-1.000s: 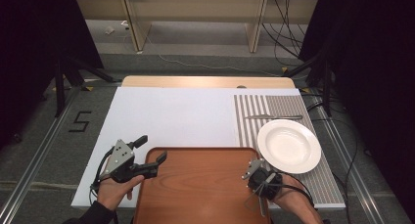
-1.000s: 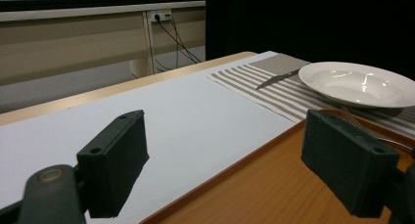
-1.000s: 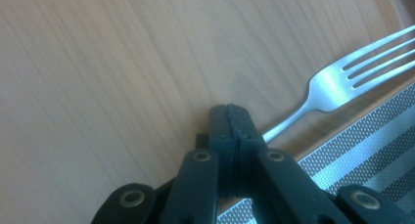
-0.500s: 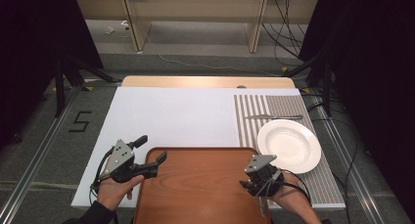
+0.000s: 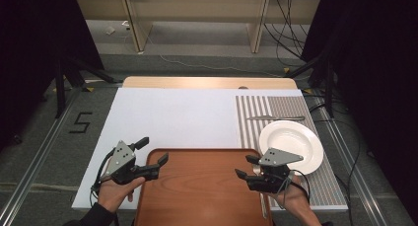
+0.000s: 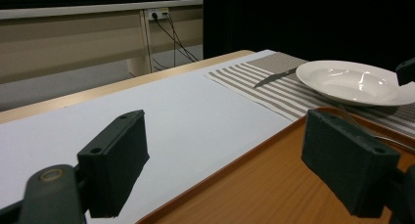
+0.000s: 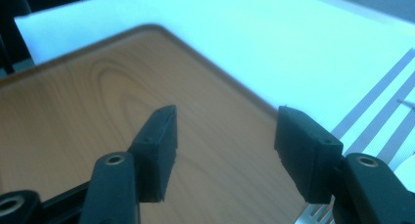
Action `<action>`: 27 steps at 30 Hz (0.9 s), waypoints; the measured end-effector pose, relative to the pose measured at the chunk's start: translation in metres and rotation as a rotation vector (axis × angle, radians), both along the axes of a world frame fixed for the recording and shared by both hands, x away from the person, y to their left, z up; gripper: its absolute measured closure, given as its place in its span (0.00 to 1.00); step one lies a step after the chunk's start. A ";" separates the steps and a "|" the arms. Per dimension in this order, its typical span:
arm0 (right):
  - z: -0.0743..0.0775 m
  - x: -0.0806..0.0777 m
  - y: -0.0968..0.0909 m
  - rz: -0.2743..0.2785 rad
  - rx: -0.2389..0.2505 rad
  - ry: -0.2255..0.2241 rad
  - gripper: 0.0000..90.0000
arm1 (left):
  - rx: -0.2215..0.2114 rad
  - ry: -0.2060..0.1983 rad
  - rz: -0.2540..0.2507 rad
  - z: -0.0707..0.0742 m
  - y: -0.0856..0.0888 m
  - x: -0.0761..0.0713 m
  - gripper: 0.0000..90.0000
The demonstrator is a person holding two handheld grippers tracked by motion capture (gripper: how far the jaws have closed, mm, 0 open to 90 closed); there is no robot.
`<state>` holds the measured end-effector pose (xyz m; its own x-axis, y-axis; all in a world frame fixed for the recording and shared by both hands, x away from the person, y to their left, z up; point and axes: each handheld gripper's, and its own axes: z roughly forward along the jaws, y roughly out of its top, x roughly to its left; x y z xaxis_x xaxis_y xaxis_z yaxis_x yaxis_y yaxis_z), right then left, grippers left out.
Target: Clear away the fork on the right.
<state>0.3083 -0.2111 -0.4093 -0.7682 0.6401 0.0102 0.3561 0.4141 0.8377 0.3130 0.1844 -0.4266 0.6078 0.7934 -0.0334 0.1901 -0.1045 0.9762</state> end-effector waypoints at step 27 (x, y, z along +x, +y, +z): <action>0.009 -0.007 -0.016 -0.081 0.137 -0.089 0.35 | 0.006 0.010 -0.010 -0.001 0.000 0.000 0.19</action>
<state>0.3009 -0.2271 -0.4005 -0.7157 0.6975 0.0361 0.3061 0.2668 0.9139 0.3130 0.1847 -0.4278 0.6151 0.7877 -0.0350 0.1987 -0.1119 0.9737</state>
